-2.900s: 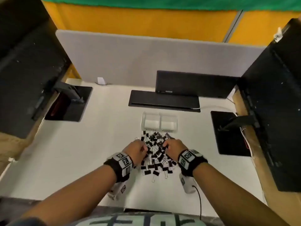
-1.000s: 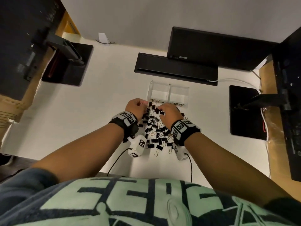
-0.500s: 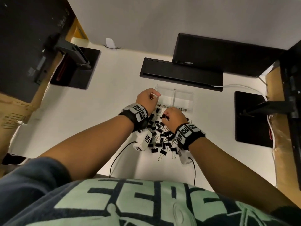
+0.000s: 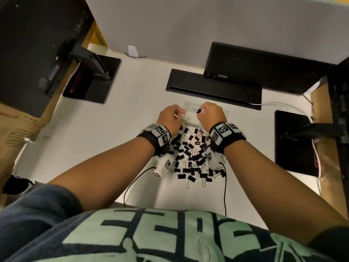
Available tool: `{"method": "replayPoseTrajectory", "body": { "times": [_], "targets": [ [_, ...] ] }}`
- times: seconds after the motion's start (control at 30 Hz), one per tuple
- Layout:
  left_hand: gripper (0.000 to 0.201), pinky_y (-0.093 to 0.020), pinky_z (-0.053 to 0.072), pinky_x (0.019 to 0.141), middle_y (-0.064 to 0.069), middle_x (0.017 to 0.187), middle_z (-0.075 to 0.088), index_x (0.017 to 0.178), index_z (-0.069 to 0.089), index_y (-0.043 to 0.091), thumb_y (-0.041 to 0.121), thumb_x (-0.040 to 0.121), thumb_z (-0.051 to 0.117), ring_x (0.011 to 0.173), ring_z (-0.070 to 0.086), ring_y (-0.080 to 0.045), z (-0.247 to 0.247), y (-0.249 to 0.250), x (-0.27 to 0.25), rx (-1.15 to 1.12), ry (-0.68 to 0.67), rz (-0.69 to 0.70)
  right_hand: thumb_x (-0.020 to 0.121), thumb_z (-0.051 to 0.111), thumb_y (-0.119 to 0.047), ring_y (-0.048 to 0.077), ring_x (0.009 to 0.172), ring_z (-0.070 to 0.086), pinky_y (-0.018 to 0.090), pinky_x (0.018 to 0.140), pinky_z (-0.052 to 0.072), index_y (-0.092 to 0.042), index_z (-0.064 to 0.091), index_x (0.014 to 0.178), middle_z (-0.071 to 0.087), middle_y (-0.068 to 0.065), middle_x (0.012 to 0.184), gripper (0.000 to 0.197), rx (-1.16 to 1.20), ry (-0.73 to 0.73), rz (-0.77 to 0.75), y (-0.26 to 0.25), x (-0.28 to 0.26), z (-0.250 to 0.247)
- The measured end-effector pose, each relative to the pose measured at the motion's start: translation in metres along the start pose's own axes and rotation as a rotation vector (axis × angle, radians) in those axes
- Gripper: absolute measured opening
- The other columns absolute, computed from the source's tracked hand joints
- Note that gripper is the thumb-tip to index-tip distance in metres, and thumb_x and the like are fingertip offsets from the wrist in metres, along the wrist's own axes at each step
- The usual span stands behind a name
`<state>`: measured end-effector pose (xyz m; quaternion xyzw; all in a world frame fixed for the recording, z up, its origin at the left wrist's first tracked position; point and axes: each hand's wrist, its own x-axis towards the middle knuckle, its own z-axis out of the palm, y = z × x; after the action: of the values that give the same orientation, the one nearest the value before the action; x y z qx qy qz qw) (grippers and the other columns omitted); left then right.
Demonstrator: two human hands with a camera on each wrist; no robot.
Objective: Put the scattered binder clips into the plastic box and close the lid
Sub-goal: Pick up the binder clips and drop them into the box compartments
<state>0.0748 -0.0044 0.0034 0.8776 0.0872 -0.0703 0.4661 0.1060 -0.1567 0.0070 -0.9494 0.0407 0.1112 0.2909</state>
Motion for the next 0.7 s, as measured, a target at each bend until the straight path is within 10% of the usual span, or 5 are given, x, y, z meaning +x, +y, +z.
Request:
{"method": "replayPoseTrajectory", "body": {
  "times": [0.33,0.7],
  "targets": [
    [0.014,-0.022,0.041,0.069,-0.002,0.093,0.06,0.09,0.063,0.013,0.003,0.084,0.056,0.081,0.057,-0.016,0.002,-0.056,-0.022,0.216,-0.195,-0.104,0.093,0.048,-0.012,0.021,0.109,0.057,0.033,0.099,0.046,-0.011,0.064,0.113,0.06,0.007,0.122,0.025,-0.106,-0.157,-0.163,0.015,-0.049,0.039],
    [0.024,-0.037,0.049,0.088,-0.007,0.109,0.055,0.109,0.061,0.014,0.017,0.086,0.061,0.1,0.054,-0.024,0.015,-0.061,-0.031,0.46,-0.356,0.154,0.086,0.055,-0.007,0.026,0.108,0.052,0.035,0.092,0.047,-0.008,0.059,0.107,0.053,0.009,0.116,0.021,-0.222,-0.174,-0.13,0.023,-0.044,0.065]
  ]
}}
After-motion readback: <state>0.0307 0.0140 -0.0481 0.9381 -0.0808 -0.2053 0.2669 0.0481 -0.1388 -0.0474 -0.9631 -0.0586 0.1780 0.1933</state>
